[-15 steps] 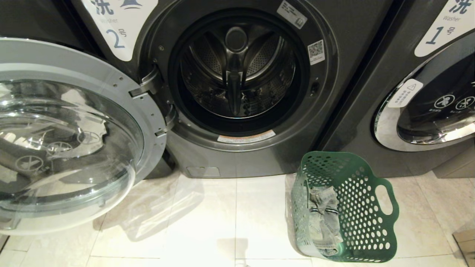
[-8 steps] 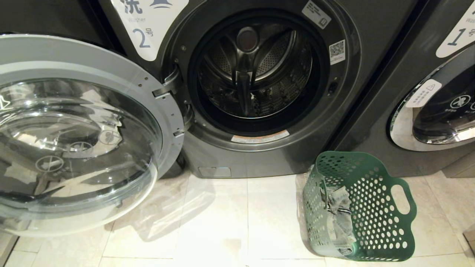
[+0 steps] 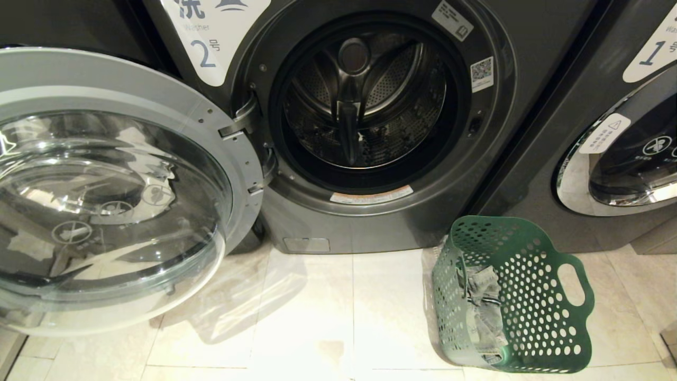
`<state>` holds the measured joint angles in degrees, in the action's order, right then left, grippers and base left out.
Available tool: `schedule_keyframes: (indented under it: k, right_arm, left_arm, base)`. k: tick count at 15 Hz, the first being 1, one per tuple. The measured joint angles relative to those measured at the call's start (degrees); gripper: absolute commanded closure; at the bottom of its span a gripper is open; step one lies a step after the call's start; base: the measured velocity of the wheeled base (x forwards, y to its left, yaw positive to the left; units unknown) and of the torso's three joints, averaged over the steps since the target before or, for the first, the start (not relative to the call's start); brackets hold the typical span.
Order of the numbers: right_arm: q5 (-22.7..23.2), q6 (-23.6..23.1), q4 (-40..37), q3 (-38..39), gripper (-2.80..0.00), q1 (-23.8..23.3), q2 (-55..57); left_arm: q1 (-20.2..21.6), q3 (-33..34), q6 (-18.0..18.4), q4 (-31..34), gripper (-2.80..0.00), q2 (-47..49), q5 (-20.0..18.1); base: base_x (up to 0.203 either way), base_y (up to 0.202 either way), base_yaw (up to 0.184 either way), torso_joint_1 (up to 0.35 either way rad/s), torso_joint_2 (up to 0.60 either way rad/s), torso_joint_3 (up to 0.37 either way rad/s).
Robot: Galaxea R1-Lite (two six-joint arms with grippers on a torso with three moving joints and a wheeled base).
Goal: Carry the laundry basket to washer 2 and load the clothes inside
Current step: Place the clothes into the washing machine
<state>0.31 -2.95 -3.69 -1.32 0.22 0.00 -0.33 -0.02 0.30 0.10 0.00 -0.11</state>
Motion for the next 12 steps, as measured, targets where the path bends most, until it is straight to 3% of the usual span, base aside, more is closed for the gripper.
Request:
schedule_keyframes:
  k: [12]
  right_arm:
    - [-0.1,0.0,0.0,0.0,0.00,0.0,0.0]
  left_arm:
    - [0.0,0.0,0.0,0.0,0.00,0.0,0.0]
  base:
    - [0.000,0.000,0.000,0.000,0.00,0.000]
